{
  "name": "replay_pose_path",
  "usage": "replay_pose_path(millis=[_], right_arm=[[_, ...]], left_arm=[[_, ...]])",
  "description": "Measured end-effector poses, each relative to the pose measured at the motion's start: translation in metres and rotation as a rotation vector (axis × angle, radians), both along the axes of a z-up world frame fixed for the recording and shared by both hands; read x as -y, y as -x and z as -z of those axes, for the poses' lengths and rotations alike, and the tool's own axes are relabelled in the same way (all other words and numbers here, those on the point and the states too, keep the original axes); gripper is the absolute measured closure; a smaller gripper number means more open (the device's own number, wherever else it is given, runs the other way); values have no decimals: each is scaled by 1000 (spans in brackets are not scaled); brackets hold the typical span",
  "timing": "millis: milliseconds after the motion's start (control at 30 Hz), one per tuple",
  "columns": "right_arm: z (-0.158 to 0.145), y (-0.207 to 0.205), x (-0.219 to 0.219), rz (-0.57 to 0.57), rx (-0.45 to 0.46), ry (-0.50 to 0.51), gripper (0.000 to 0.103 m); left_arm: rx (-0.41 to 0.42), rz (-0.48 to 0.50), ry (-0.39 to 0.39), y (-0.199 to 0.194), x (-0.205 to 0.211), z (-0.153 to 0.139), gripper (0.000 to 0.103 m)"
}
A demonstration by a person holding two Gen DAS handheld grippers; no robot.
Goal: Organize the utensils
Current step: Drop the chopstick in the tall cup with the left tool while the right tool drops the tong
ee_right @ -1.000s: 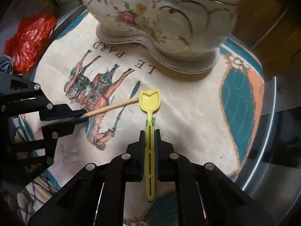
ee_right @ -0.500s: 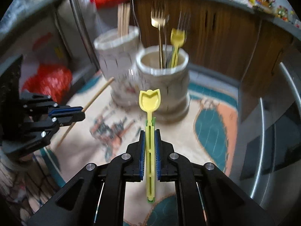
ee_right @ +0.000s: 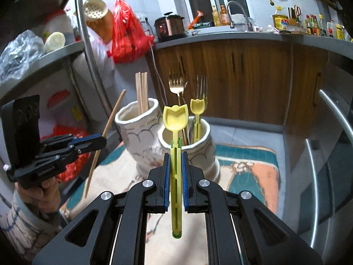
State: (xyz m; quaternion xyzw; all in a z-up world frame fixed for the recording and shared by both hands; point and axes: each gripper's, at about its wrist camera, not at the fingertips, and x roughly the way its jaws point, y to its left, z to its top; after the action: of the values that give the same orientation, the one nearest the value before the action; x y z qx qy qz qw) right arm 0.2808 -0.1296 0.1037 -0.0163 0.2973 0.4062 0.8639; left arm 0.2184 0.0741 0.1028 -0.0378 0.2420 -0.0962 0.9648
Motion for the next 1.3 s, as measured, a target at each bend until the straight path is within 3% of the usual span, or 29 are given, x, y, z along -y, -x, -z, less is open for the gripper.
replay_pose_path(millis=[867, 1133, 1167, 1300], right_arm=[[-24, -40, -24, 26, 95, -137, 93], [-32, -41, -25, 60, 146, -235, 93], [-33, -42, -26, 69, 158, -238, 93], [-27, -44, -32, 94, 188, -240, 93]], left_arm=[[157, -79, 18, -20, -23, -28, 98], [326, -139, 148, -23, -40, -52, 98], [364, -136, 187, -25, -44, -53, 98], [417, -166, 222, -37, -46, -45, 98]])
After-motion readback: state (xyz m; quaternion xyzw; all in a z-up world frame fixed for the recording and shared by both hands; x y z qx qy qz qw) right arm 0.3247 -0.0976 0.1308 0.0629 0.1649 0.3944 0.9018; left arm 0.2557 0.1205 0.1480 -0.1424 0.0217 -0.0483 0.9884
